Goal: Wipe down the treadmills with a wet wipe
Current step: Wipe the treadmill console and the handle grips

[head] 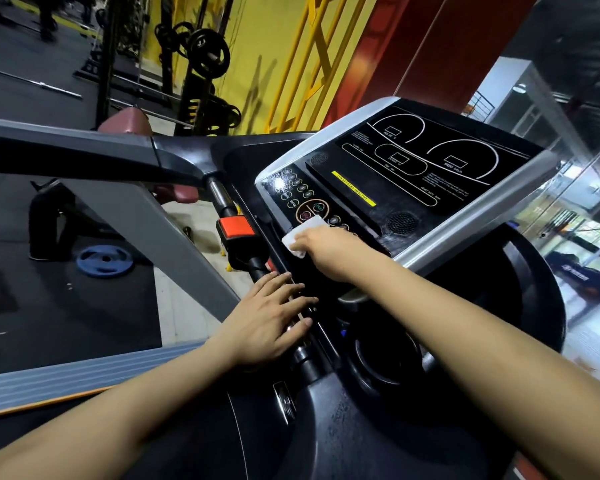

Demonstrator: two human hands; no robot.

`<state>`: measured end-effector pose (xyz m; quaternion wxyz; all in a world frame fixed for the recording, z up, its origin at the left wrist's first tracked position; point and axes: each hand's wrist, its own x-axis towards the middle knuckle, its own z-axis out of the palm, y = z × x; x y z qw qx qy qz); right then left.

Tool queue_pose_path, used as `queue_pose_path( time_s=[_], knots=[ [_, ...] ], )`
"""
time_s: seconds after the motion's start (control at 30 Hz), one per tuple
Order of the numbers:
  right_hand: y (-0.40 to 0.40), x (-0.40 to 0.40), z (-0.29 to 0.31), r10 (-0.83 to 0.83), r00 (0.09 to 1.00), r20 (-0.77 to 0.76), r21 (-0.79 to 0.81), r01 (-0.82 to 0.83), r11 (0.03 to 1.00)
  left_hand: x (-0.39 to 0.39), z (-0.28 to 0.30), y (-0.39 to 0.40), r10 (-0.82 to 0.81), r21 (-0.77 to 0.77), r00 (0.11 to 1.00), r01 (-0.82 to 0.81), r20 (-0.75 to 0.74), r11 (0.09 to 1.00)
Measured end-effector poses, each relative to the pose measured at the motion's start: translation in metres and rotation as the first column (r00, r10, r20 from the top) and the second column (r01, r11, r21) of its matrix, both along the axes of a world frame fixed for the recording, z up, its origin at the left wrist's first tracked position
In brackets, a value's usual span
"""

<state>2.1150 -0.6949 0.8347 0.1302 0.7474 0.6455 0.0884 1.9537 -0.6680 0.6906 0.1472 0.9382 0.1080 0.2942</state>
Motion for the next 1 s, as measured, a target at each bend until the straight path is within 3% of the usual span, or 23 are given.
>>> queue_pose_path(
  time_s=[0.17, 0.23, 0.3, 0.37, 0.43, 0.57, 0.63, 0.7, 0.8, 0.9, 1.0],
  knots=[
    [-0.018, 0.024, 0.023, -0.154, 0.985, 0.072, 0.239, 0.133, 0.962, -0.002, 0.003, -0.001, -0.007, -0.020, 1.000, 0.007, -0.001, 1.000],
    [-0.030, 0.010, 0.019, -0.107, 0.993, 0.047, 0.156, 0.099, 0.983, -0.002, 0.003, -0.001, -0.007, -0.016, 1.000, 0.007, -0.017, 1.000],
    [-0.051, -0.006, 0.006, -0.019, 0.998, 0.052, -0.023, 0.020, 1.000, -0.001, 0.003, 0.001, -0.004, -0.008, 1.000, 0.004, -0.028, 1.000],
    [-0.087, -0.015, 0.002, 0.113, 0.992, 0.053, -0.075, -0.109, 0.991, 0.001, 0.001, 0.002, 0.000, 0.001, 0.999, 0.000, -0.037, 1.000],
    [-0.124, -0.014, 0.010, 0.152, 0.988, 0.000, 0.033, -0.152, 0.988, 0.002, 0.003, 0.002, 0.001, -0.012, 0.999, -0.001, -0.043, 1.000],
    [-0.152, 0.024, 0.045, -0.130, 0.981, 0.143, 0.332, 0.076, 0.940, 0.002, 0.022, -0.003, -0.007, -0.074, 1.000, 0.006, -0.011, 0.997],
    [-0.148, 0.029, 0.051, -0.175, 0.965, 0.194, 0.377, 0.091, 0.922, 0.002, 0.033, -0.008, -0.026, -0.083, 1.000, 0.027, 0.017, 0.996],
    [-0.143, 0.014, 0.039, -0.081, 0.981, 0.177, 0.237, 0.037, 0.971, 0.004, 0.039, -0.014, -0.050, -0.056, 0.998, 0.051, 0.023, 0.997],
    [-0.148, -0.015, 0.002, 0.206, 0.972, 0.111, 0.069, -0.214, 0.974, 0.006, 0.036, -0.018, -0.087, -0.025, 0.996, 0.088, 0.012, 0.996],
    [-0.165, -0.013, 0.005, 0.315, 0.943, 0.108, 0.123, -0.327, 0.937, 0.006, 0.031, -0.018, -0.109, -0.028, 0.993, 0.108, -0.047, 0.994],
    [-0.183, 0.012, 0.032, 0.250, 0.956, 0.151, 0.269, -0.283, 0.921, 0.004, 0.031, -0.020, -0.118, -0.018, 0.990, 0.117, -0.079, 0.993]
  ],
)
